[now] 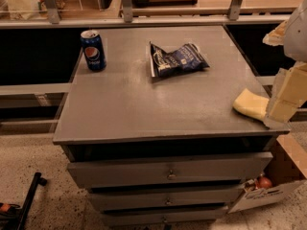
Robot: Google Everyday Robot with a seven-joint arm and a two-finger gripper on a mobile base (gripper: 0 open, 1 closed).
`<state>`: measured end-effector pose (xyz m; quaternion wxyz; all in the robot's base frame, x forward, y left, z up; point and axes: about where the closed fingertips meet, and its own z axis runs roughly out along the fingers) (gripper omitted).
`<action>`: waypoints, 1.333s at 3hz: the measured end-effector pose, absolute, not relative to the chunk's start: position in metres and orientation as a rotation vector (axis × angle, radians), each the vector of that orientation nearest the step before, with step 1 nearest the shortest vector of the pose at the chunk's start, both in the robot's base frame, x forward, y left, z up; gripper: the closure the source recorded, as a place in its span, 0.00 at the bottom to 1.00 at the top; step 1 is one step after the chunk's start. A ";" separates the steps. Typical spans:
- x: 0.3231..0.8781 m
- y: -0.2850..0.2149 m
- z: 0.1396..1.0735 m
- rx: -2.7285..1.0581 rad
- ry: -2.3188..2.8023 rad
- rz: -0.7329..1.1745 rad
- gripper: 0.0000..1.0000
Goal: Move sponge near blue chip bag
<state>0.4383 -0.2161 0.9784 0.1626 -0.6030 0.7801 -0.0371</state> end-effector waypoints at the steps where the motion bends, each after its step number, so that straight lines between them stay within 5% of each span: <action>1: 0.438 -0.216 0.978 -1.720 2.226 -0.106 0.00; 4: 0.503 -0.262 0.875 -1.670 2.463 -0.067 0.00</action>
Offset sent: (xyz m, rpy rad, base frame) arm 0.0439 -0.0269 -0.0720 -0.0828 0.1564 -0.0969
